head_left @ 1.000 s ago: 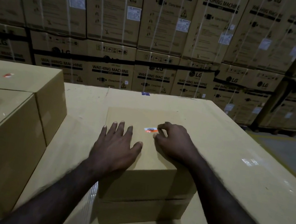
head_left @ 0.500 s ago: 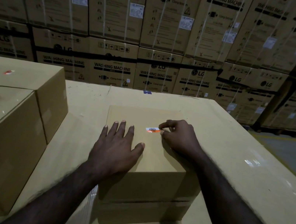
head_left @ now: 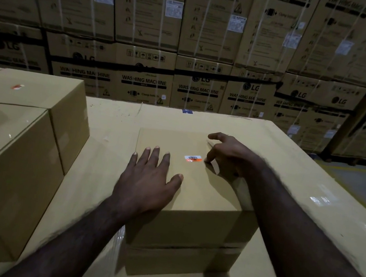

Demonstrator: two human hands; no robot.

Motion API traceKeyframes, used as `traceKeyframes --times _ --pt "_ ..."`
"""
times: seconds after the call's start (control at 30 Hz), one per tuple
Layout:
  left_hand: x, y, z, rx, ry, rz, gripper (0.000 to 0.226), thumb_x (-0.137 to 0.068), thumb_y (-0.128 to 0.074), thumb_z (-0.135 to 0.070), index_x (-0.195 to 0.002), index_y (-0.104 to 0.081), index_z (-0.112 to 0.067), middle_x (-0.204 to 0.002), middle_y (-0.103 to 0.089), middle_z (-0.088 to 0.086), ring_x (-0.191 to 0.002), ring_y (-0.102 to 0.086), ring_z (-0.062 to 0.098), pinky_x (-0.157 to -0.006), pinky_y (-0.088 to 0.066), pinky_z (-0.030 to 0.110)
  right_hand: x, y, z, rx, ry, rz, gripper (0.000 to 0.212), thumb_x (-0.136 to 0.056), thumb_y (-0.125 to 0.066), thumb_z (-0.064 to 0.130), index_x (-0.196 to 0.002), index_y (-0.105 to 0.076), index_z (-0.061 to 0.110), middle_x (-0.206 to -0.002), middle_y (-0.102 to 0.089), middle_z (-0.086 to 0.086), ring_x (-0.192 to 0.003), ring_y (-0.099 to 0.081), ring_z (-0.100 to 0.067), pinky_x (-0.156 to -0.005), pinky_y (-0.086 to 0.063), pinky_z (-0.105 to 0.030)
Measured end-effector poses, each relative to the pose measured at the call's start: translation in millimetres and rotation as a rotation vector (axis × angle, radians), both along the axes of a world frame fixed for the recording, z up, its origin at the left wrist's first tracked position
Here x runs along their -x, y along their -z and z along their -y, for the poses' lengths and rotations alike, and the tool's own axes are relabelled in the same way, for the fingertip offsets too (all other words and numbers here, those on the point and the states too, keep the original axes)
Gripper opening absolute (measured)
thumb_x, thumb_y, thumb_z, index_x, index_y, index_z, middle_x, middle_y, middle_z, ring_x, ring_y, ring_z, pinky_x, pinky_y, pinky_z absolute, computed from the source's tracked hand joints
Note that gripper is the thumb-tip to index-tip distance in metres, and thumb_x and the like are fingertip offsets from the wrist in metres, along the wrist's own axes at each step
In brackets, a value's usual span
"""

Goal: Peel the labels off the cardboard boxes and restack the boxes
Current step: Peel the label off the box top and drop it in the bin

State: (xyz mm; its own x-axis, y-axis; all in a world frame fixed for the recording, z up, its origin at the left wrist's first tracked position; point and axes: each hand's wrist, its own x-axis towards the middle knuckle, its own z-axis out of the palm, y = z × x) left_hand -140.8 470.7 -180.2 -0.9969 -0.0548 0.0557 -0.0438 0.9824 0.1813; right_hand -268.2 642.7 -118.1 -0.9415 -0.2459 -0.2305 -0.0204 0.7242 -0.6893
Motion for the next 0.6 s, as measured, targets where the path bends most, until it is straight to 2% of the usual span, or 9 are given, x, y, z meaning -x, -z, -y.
traceKeyframes --times 0.17,0.27,0.3,0.4,0.53,0.6 --pt "-0.6 -1.8 -1.8 0.007 -0.004 0.004 0.073 -0.096 -0.017 -0.063 -0.155 -0.002 -0.024 -0.163 0.007 0.005 -0.149 0.008 0.024 -0.119 0.004 0.044 0.8 3.2 -0.4 0.036 -0.003 0.005 0.074 -0.082 -0.071 0.006 -0.146 -0.040 0.024 -0.146 -0.039 -0.010 -0.113 -0.041 -0.026 -0.083 -0.045 -0.035" --pt "0.0 -1.3 -2.1 0.003 -0.010 0.003 0.073 -0.096 -0.017 -0.063 -0.155 -0.002 -0.024 -0.163 0.007 0.005 -0.149 0.008 0.023 -0.118 0.004 0.044 1.6 6.7 0.1 0.056 -0.023 -0.014 0.070 -0.082 -0.072 0.006 -0.143 -0.044 0.026 -0.144 -0.042 -0.009 -0.116 -0.044 -0.025 -0.080 -0.045 -0.030" --pt "0.0 -1.2 -1.8 0.002 -0.008 0.003 0.073 -0.096 -0.017 -0.063 -0.155 -0.002 -0.024 -0.163 0.007 0.005 -0.149 0.007 0.023 -0.119 0.004 0.044 1.4 8.8 0.3 0.064 -0.041 -0.036 0.066 -0.082 -0.072 0.008 -0.141 -0.048 0.027 -0.143 -0.044 -0.007 -0.117 -0.044 -0.024 -0.082 -0.046 -0.030" --pt "-0.7 -1.5 -0.5 -0.001 0.003 -0.003 0.073 -0.096 -0.017 -0.063 -0.155 -0.002 -0.024 -0.163 0.006 0.005 -0.149 0.007 0.023 -0.120 0.003 0.045 -2.5 18.9 2.2 0.078 -0.129 -0.159 0.051 -0.082 -0.073 0.021 -0.129 -0.059 0.034 -0.142 -0.049 0.000 -0.126 -0.045 -0.022 -0.101 -0.042 -0.040" --pt "-1.1 -2.2 0.0 -0.012 0.009 -0.002 0.073 -0.096 -0.018 -0.063 -0.155 -0.002 -0.024 -0.163 0.006 0.005 -0.149 0.007 0.023 -0.120 0.003 0.045 -13.8 28.8 9.1 0.006 -0.222 -0.309 0.038 -0.083 -0.073 0.036 -0.119 -0.065 0.034 -0.144 -0.050 0.002 -0.131 -0.045 -0.022 -0.100 -0.041 -0.039" --pt "-0.9 -1.6 -0.5 -0.013 0.005 -0.004 0.073 -0.095 -0.018 -0.063 -0.155 -0.002 -0.024 -0.163 0.006 0.005 -0.149 0.007 0.022 -0.120 0.003 0.045 -16.2 29.2 9.2 -0.036 -0.249 -0.334 0.034 -0.084 -0.071 0.033 -0.118 -0.067 0.035 -0.149 -0.045 0.001 -0.134 -0.043 -0.023 -0.102 -0.038 -0.039"
